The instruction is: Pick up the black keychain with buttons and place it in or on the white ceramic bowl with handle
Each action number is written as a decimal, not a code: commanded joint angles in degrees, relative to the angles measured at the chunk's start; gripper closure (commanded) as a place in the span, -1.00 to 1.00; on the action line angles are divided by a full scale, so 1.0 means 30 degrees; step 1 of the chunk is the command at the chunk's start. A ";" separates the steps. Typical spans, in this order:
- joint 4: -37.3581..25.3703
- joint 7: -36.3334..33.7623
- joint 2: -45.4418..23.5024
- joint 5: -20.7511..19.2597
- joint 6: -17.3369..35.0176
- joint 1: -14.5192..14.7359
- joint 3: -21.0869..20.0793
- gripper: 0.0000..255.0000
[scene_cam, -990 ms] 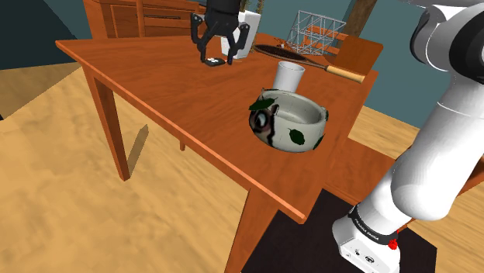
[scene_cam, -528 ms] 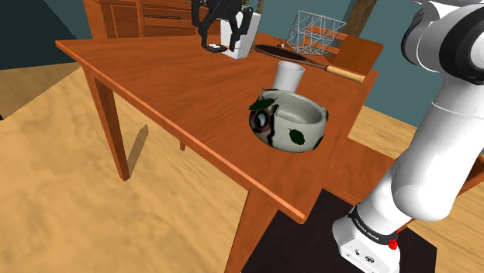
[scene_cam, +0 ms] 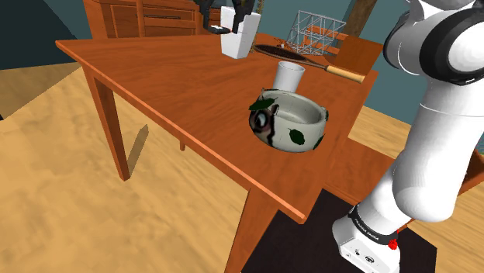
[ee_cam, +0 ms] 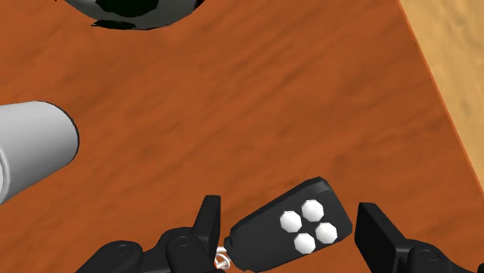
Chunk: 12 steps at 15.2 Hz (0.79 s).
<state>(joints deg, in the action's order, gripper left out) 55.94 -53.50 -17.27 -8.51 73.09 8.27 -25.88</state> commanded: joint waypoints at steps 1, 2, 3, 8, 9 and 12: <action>0.0958 -0.0071 0.0884 0.0385 0.0113 -0.0235 -0.0061 1.00; 0.2435 -0.0051 0.2004 0.0897 0.0552 -0.0609 -0.0115 1.00; 0.3730 -0.0009 0.3043 0.1377 0.0899 -0.0900 -0.0129 1.00; 0.8639 0.0311 0.7550 0.3417 0.1747 -0.1481 0.0175 1.00; 0.9415 0.0368 0.8358 0.3760 0.1790 -0.1487 0.0264 1.00; 1.1461 0.0483 1.0650 0.4677 0.1734 -0.1362 0.0549 1.00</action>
<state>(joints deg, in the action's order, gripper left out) 88.14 -52.07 12.08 4.46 78.50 4.03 -24.51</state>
